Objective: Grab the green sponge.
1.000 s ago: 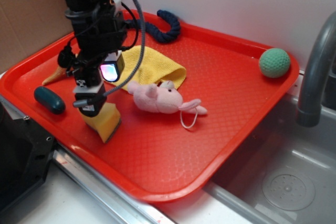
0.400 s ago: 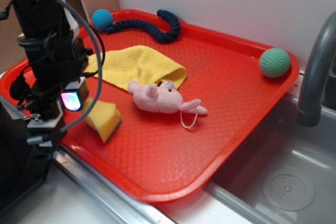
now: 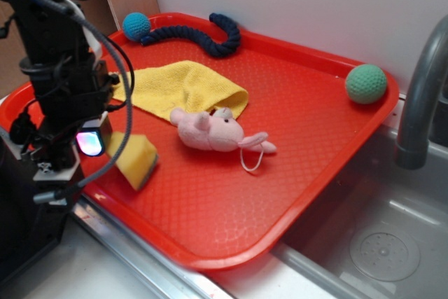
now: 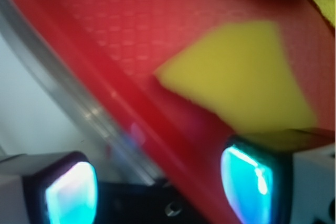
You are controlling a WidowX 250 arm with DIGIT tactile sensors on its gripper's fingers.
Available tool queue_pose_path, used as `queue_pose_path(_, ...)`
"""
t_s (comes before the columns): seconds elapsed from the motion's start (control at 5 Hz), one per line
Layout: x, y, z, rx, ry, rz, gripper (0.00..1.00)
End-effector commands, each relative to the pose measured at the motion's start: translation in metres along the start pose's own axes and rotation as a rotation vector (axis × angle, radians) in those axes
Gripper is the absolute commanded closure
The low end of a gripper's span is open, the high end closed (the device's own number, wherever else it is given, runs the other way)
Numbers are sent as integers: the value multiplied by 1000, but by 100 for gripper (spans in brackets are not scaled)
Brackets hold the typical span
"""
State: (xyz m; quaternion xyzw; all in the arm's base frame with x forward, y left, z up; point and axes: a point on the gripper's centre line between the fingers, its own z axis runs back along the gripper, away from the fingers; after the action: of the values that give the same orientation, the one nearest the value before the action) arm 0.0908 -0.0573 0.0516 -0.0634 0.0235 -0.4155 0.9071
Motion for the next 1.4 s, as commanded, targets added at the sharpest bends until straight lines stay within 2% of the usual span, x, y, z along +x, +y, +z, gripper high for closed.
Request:
queue_pose_path(0.0,11,19,26,67,-30,23,0)
queue_pose_path(0.2,17,29,35,90,-42,53,0)
queue_pose_path(0.4,21,36,32,88,-44,50,0)
queue_pose_path(0.8,40,56,-13,28,8,-11,0)
queue_pose_path(1.0,60,71,-26,9,48,-54,0)
queue_pose_path(1.2,70,89,-18,15,40,-28,100)
